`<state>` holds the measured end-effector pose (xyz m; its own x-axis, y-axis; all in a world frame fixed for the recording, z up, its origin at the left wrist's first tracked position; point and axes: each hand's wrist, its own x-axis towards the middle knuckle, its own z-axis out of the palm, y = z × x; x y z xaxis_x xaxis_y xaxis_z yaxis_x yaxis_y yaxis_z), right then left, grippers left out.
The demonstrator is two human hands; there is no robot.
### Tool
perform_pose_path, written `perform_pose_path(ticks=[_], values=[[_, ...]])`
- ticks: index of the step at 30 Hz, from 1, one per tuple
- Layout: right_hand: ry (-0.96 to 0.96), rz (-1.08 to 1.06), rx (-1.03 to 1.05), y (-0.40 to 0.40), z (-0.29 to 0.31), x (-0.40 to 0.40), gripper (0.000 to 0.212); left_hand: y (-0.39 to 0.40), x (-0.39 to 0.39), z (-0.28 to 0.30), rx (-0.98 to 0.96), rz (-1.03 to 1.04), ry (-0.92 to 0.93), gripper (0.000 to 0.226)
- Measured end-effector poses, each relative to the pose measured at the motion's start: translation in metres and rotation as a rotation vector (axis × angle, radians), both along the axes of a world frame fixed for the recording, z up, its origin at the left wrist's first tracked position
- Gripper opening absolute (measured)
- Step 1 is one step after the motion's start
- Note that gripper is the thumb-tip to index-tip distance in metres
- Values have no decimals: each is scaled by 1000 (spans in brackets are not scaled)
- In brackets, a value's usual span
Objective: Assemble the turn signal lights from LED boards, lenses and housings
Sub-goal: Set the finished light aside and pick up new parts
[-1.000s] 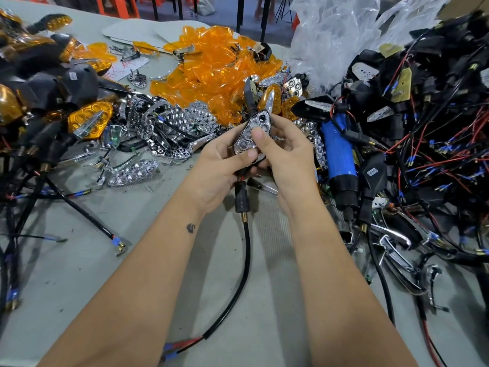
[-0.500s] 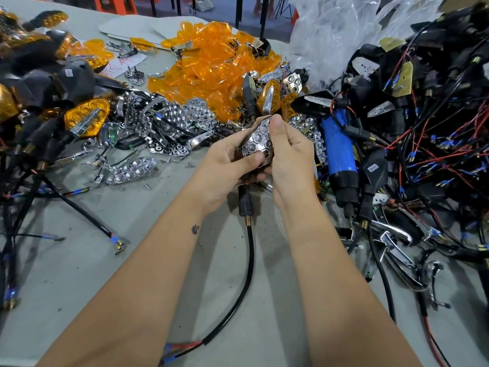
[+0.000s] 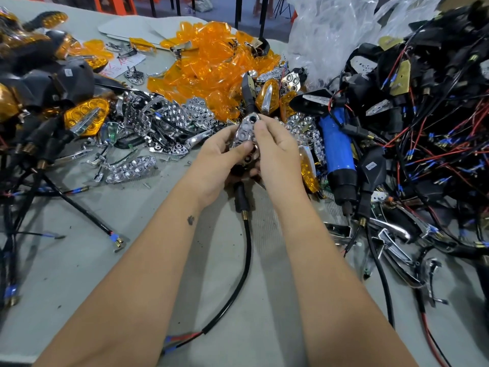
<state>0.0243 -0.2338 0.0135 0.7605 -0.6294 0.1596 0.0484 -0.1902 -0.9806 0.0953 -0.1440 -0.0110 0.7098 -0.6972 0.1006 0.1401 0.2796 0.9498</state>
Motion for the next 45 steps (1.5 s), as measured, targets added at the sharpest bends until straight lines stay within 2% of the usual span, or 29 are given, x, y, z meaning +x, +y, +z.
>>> perform_pose_path(ticks=[4,7,8,11,13,15,17,20,22,24,27,28,30,35,39,40,42,43,45], values=[[59,-52,-341,9,-1,-1,19,2,6,0,-95,81,150,14],[92,-54,-449,10,0,-7,6,3,10,0,-168,149,247,13],[108,-50,-463,9,1,-10,7,3,11,1,-194,162,275,14],[218,21,-544,2,6,-19,29,3,11,5,-259,198,370,18],[394,151,-638,-1,10,-25,42,4,12,6,-283,219,404,11],[589,281,-729,-1,13,-29,46,5,11,8,-322,224,432,9],[686,315,-804,2,12,-32,31,6,11,9,-378,220,468,10],[692,240,-892,4,9,-34,9,8,11,11,-447,224,513,10],[604,152,-851,1,6,-34,7,10,13,10,-479,246,524,11],[446,48,-668,-6,6,-34,10,13,14,10,-464,276,539,18],[256,-78,-473,-13,10,-36,17,14,13,12,-369,327,546,82],[232,-94,-449,-15,10,-37,17,14,12,12,-350,322,525,88],[234,-87,-442,-17,10,-39,20,12,9,12,-330,309,510,87],[305,10,-494,-20,10,-40,27,13,9,13,-330,287,508,58],[292,37,-469,-23,7,-40,27,13,11,10,-321,284,498,19],[279,31,-454,-23,7,-40,23,13,10,11,-315,296,500,23],[254,-2,-428,-24,5,-40,12,11,8,12,-300,340,514,62],[247,-28,-424,-25,5,-40,15,11,8,11,-291,353,519,80],[225,-80,-416,-27,4,-40,19,11,8,10,-274,348,500,90]])
